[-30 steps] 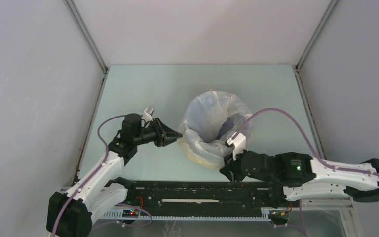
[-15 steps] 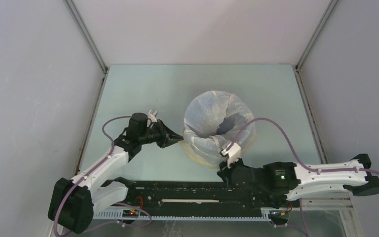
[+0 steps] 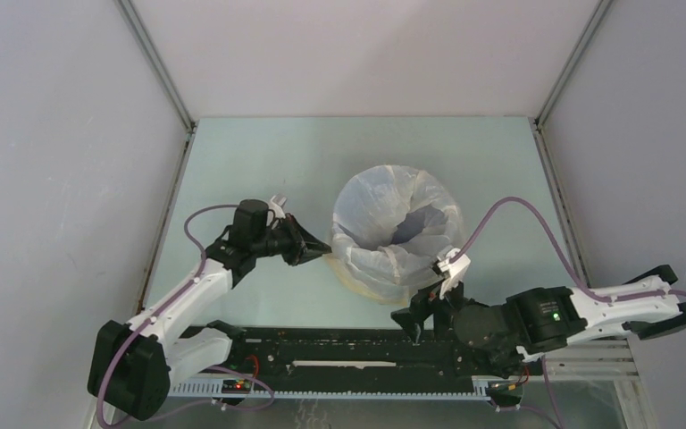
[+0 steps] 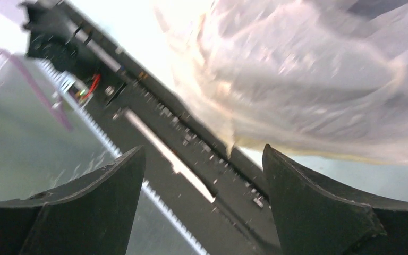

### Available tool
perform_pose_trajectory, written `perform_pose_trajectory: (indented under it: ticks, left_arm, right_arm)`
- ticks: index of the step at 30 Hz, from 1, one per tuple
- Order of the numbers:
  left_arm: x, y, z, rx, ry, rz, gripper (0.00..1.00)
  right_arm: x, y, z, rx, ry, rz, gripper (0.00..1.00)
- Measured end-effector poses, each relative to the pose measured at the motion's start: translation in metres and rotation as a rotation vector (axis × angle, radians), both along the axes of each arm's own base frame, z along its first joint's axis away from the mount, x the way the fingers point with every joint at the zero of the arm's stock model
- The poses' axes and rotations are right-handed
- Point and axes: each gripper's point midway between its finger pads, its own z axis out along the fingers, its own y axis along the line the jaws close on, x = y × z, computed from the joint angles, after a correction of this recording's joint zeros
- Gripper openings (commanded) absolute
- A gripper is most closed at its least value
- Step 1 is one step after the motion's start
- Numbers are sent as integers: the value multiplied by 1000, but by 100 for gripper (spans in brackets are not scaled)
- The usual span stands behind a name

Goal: Put the trash bags into the trash bin

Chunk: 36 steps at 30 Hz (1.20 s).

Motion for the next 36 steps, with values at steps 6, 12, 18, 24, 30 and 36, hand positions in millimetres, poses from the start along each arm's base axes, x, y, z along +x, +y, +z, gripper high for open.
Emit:
perform_pose_trajectory:
  ticks: [6,12,18,24,30,36]
  left_arm:
    - [2,-1,6,-1,-4,0,10]
    - [1,0,5,3,-2,-2,10]
    - [3,-1,2,13,10,-6,7]
    - [11,-4,9,14,-3,-11,6]
    - [13,-5,5,26,1,-19,6]
    - [13,-5,-2,41,21,-24,6]
  right_arm:
    - [46,-1,-2,-70,-132,-243,64]
    - [67,4,-26,-105,-144,-305,9]
    - [51,11,-67,-161,-93,-221,19]
    - [26,8,-69,-165,-58,-110,63]
    - [17,0,25,44,-29,-37,81]
    - [30,-10,122,178,-68,-48,89]
